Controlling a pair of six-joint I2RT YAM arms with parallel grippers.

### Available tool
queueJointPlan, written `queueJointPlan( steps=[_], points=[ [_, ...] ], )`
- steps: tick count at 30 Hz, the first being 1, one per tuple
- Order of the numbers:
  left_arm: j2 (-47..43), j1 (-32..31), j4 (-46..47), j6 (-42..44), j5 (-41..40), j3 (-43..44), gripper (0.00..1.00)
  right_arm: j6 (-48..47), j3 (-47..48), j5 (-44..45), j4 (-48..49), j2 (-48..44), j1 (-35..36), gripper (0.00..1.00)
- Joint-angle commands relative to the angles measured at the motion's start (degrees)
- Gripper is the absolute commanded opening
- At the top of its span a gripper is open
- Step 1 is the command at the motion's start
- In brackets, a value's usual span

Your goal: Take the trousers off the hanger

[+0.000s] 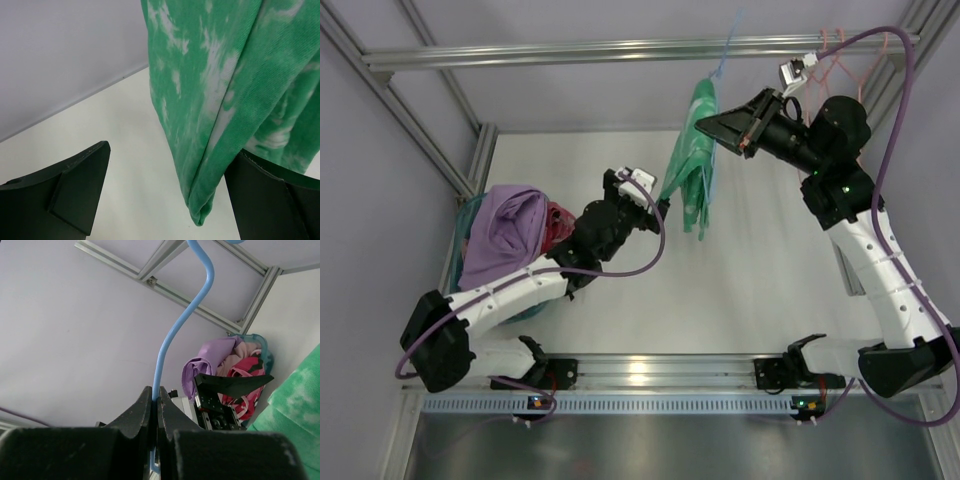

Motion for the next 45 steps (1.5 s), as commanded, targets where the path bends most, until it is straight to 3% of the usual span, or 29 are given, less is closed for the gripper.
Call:
queueJointPlan(
  steps=[1,8,21,30,33,37,42,43,44,45],
  points=[
    [-2.3,1.2,0.8,-0.6,0.2,-1.0,0.96,-1.9,2.4,-0.8,12.5,-2.8,1.1,0.00],
    [-1.0,1.5,0.7,-2.2,2.6,0.3,0.97,-1.2,1.9,-0.8,12.5,-2.9,1.4,0.00],
    [7.1,-0.7,0.4,-3.2,3.5,13.4,0.95,-0.4,0.9,-0.1,12.6,-2.5,3.9,0.00],
    [6.4,-1.1,-1.6,-9.7,4.5,18.7,0.95,-0.5,0.9,-0.1,13.0,-2.4,4.1,0.00],
    [6.6,-1.3,-1.9,-9.1,2.8,19.8,0.93,-0.4,0.8,-0.4,13.2,-2.6,4.3,0.00],
    [7.2,-1.3,-2.2,-8.2,1.0,21.1,0.80,-0.7,0.3,-1.1,13.2,-3.1,4.8,0.00],
    [7.7,-1.3,-2.2,-9.8,1.9,22.2,0.85,-0.6,-0.5,-1.3,13.5,-3.4,4.9,0.00],
    [7.8,-1.3,-2.4,-10.1,2.7,22.3,0.81,-0.7,-0.4,-1.3,13.7,-3.4,4.9,0.00],
    [7.8,-1.3,-3.0,-10.1,3.3,22.8,0.61,-0.7,-0.3,-1.3,13.6,-3.4,4.9,0.00],
    [7.9,-1.3,-3.2,-10.3,3.6,23.0,0.51,-0.9,-0.3,-1.4,13.6,-3.4,4.9,0.00]
  ],
)
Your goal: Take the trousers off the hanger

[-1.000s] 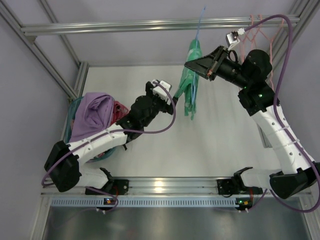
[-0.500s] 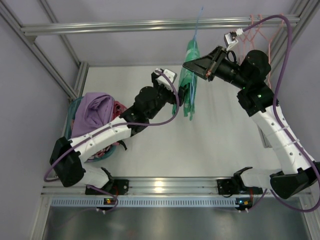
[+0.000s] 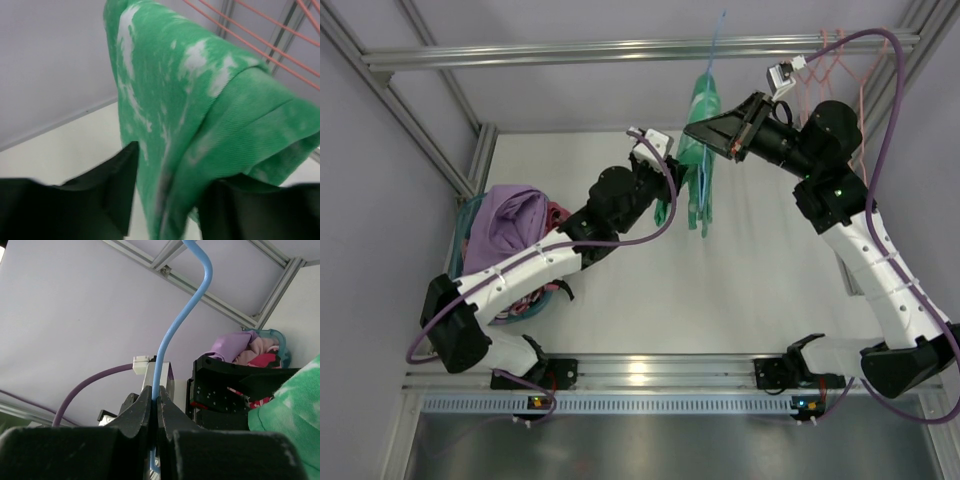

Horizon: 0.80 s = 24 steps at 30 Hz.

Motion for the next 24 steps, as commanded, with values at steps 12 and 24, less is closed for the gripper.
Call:
queueJointPlan(
  steps=[12,24],
  points=[
    [-2.1,3.9,-3.9,-11.7,2.9,15.1,0.00,-7.3,-8.1,-2.7,8.9,-7.9,0.9,0.00],
    [-4.4,10.9,-10.6,-25.2,9.6,31.3,0.00,-14.5,-22.3,-2.5,4.0,-12.6,0.0,0.00]
  ],
)
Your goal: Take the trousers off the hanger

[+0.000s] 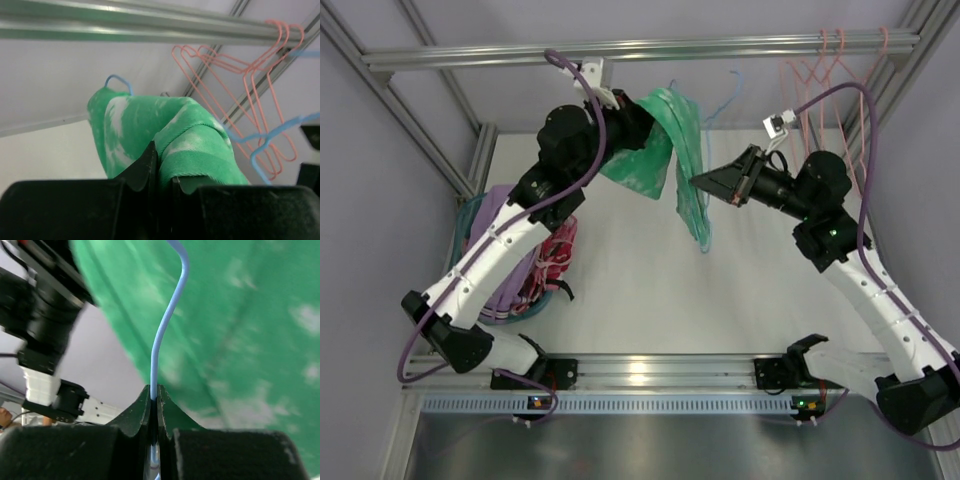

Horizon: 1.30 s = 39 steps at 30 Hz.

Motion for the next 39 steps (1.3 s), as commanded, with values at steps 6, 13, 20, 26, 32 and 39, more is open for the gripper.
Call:
queueJointPlan(
  steps=[6,13,20,26,32,39],
  points=[
    [-4.0,4.0,8.9,-8.6,3.1,18.2,0.00,-6.4,-8.7,-0.7,-2.2,-3.0,-0.4,0.00],
    [-4.8,8.9,8.7,-11.4,3.0,24.4,0.00,-9.3,-12.0,-0.2,-4.6,-4.0,-0.8,0.00],
    [-9.9,15.8,8.0,-12.0,1.1,24.1,0.00,-10.9,-11.4,-0.2,-6.1,-4.8,-0.9,0.00],
    [-18.4,25.4,6.3,-9.4,-1.1,20.9,0.00,-13.0,-10.1,-1.2,-8.1,-5.9,-0.8,0.00],
    [-28.5,35.4,3.2,3.2,-9.2,16.2,0.00,-13.5,-8.9,-1.7,-8.5,-6.1,-0.8,0.00],
    [-41.4,42.8,3.4,18.1,-13.9,2.0,0.00,-13.6,-7.7,-2.3,-8.7,-5.8,-0.8,0.00]
  ],
)
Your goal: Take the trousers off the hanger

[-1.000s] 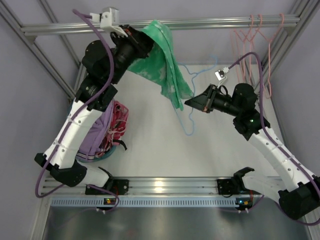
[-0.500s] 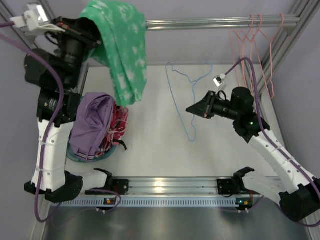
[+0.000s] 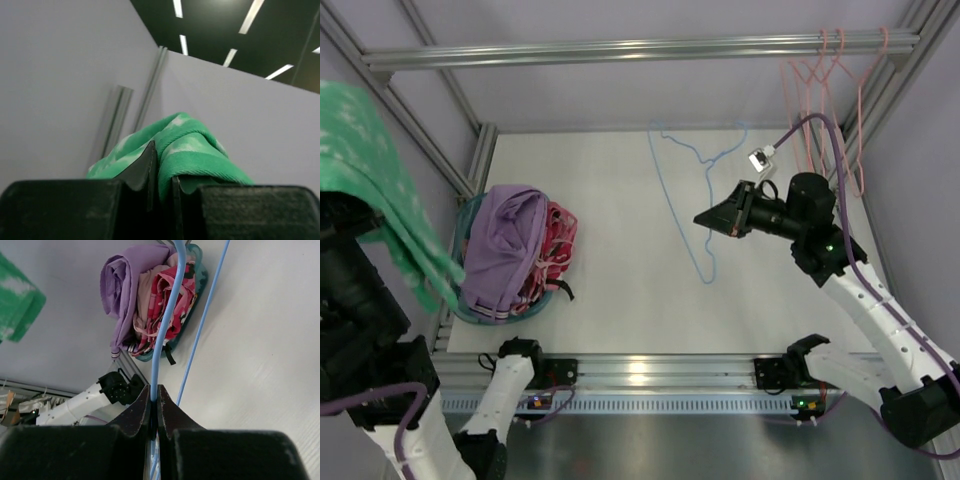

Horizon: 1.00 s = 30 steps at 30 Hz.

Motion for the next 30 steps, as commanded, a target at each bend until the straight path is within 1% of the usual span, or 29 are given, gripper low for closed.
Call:
queueJointPlan(
  steps=[1,2,3,5,9,10,13,15,17,20,23,26,30],
  points=[
    [-5.5,3.4,7.0,9.7,-2.4,-6.5,0.00,-1.4,3.2,-1.0,1.6,-1.0,-0.1,0.00],
    [-6.9,3.9,6.8,12.5,-3.1,-8.0,0.00,-1.5,3.3,-1.1,1.5,-1.0,-0.2,0.00],
    [-8.2,5.0,6.6,13.6,-4.3,-10.7,0.00,-1.6,3.5,-1.1,1.0,-1.0,-0.2,0.00],
    [-11.2,5.8,4.8,15.7,-5.6,-12.7,0.00,-1.9,3.6,-1.2,0.7,-1.0,-0.2,0.00],
    [-17.0,8.5,0.6,17.9,-6.4,-18.2,0.00,-1.9,2.7,-1.0,0.7,-1.3,-0.1,0.00],
    [-19.7,8.9,0.3,19.0,-6.8,-19.4,0.00,-2.0,2.5,-0.9,0.8,-1.5,-0.1,0.00],
    [-23.0,9.0,-0.5,21.8,-7.0,-24.3,0.00,-2.1,2.0,-0.7,0.9,-1.4,-0.2,0.00],
    [-23.8,9.0,-0.5,22.8,-6.9,-27.7,0.00,-2.0,1.6,-0.6,1.4,-1.1,-0.1,0.00],
    [-24.4,9.0,-0.3,23.8,-5.1,-29.8,0.00,-1.8,1.3,-0.4,2.3,-0.8,-0.1,0.00],
    [-23.7,9.0,2.0,24.3,-4.2,-33.9,0.00,-1.9,1.3,-0.2,2.2,-0.8,-0.1,0.00],
    [-21.7,9.0,4.7,24.1,-5.5,-33.0,0.00,-3.1,2.3,-0.1,0.7,-1.1,-0.1,0.00],
    [-19.5,9.0,4.8,24.1,-7.7,-30.5,0.00,-3.9,2.7,-0.2,0.1,-1.7,-0.2,0.00],
    [-18.5,9.0,4.4,24.6,-7.0,-29.5,0.00,-4.0,2.5,-0.4,0.2,-1.5,-0.1,0.00]
  ],
)
